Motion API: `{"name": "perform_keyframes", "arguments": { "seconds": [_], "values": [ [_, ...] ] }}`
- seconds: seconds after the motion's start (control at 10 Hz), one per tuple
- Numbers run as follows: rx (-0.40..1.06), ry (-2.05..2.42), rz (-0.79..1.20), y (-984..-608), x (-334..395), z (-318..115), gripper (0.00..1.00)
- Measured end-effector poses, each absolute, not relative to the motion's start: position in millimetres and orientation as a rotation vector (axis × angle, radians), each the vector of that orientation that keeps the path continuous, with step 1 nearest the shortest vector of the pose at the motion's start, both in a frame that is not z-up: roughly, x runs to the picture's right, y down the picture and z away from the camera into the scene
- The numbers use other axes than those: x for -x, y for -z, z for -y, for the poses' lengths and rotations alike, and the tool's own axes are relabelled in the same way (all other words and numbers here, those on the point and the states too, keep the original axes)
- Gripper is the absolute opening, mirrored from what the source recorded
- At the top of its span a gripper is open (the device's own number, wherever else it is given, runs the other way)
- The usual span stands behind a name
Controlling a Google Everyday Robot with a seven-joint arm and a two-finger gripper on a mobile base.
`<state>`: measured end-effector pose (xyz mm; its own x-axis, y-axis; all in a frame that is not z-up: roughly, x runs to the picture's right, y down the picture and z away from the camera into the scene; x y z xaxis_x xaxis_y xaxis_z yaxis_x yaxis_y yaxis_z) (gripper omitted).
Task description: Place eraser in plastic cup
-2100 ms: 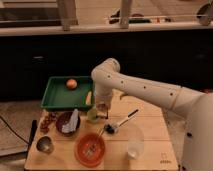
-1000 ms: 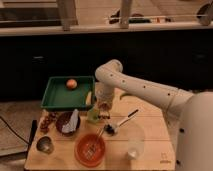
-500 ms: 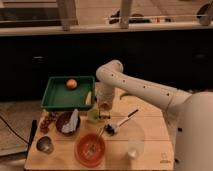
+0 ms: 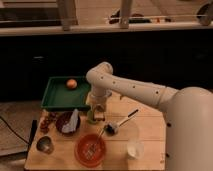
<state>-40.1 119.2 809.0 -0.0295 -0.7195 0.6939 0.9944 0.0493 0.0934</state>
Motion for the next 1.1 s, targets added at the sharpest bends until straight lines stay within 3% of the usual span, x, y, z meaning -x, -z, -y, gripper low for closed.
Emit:
{"name": "perform_keyframes", "arguments": {
  "seconds": [0.3,0.9,1.1],
  "values": [
    [0.529,1.473,0.698,-811.0,42.6,-123.6,0.11],
    [0.546,1.492,0.692,-805.0,55.1,-121.4,0.73],
    [0.544,1.504,0.694,-802.8,60.5,-120.6,0.8]
  ]
}}
